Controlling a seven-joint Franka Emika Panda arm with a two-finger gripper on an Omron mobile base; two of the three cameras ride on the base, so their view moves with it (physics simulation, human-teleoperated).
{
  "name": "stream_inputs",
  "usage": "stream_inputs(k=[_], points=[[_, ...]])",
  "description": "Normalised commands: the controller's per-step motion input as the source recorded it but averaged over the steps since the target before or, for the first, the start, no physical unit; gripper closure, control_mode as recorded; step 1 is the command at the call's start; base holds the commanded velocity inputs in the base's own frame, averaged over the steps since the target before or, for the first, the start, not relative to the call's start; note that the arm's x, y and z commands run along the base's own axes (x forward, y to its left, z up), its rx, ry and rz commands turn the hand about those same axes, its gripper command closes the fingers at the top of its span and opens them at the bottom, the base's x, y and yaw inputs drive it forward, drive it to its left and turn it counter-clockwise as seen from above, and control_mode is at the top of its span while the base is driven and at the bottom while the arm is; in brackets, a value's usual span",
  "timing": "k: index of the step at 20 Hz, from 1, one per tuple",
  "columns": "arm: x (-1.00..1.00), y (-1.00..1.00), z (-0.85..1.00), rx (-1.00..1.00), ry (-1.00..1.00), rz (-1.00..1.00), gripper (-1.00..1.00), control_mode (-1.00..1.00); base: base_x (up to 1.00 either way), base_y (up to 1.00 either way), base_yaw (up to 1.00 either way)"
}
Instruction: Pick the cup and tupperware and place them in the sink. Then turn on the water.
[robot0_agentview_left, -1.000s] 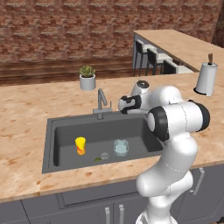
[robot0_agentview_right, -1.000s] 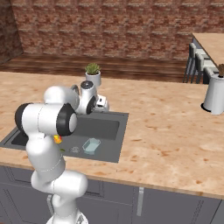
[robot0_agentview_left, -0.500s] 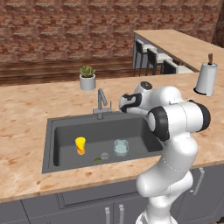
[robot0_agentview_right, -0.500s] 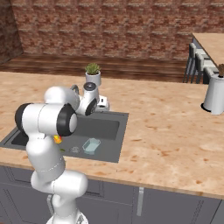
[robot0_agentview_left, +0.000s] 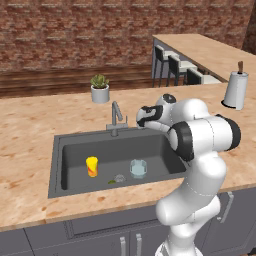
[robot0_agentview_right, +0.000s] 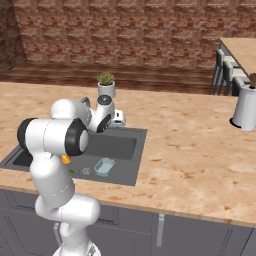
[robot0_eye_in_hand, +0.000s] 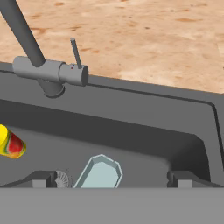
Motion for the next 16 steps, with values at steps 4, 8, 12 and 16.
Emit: stream_inputs(k=[4,8,12,16], points=[[0.03,0.09,0.00,0.00,-0.05,0.00,-1.00,-1.00,0.00,0.00,0.00],[0.14,0.08,0.00,0.00,-0.08,0.00,-1.00,-1.00,0.00,0.00,0.00],[0.17,0.14,0.00,0.00,-0.13,0.00,-1.00,-1.00,0.00,0.00,0.00],[0.13,0.14,0.00,0.00,-0.13,0.01,-1.00,-1.00,0.00,0.00,0.00]])
